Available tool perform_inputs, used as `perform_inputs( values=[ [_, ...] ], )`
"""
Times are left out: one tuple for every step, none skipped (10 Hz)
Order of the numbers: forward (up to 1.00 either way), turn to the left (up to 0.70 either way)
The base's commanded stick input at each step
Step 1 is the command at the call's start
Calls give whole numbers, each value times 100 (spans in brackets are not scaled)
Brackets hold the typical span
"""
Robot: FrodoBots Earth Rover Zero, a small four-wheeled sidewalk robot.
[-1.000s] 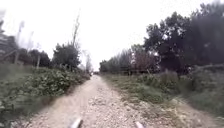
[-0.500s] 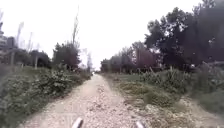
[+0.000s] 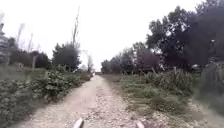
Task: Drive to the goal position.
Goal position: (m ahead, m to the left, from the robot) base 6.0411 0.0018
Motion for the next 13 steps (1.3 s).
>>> perform_inputs(
  values=[
    [50, 0],
    [50, 0],
    [50, 0],
    [50, 0],
    [50, 0],
    [50, 0],
    [50, 0],
    [50, 0],
    [50, 0],
    [50, 0],
    [50, 0],
    [50, 0],
    [50, 0]
  ],
)
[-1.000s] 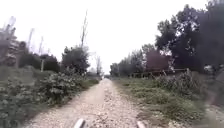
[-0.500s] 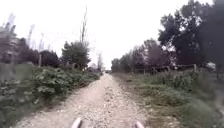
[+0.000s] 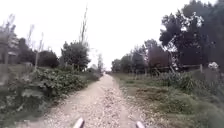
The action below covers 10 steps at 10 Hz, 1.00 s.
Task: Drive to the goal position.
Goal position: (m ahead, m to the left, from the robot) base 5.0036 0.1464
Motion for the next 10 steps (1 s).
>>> perform_inputs(
  values=[
    [50, 0],
    [50, 0],
    [50, 0],
    [50, 0],
    [50, 0],
    [50, 0],
    [50, 0],
    [50, 0],
    [50, 0],
    [50, 0]
  ],
)
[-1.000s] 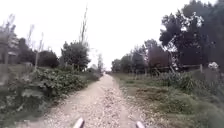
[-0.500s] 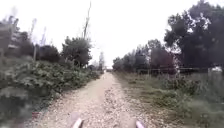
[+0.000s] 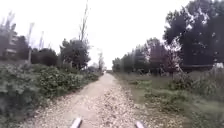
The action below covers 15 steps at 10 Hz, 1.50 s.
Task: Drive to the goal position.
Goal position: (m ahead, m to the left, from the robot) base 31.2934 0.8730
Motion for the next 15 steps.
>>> perform_inputs(
  values=[
    [50, 0],
    [50, 0],
    [50, 0],
    [50, 0],
    [50, 0],
    [50, 0],
    [50, 0],
    [50, 0],
    [50, 0],
    [50, 0],
    [50, 0],
    [50, 0],
    [50, 0],
    [50, 0],
    [50, 0]
  ],
)
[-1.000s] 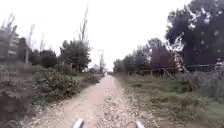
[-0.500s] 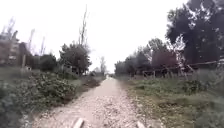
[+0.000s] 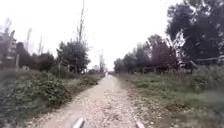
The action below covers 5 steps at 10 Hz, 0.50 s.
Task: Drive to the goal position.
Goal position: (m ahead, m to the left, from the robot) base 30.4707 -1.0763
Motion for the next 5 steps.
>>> perform_inputs(
  values=[
    [50, 0],
    [50, 0],
    [50, 0],
    [50, 0],
    [50, 0]
  ],
)
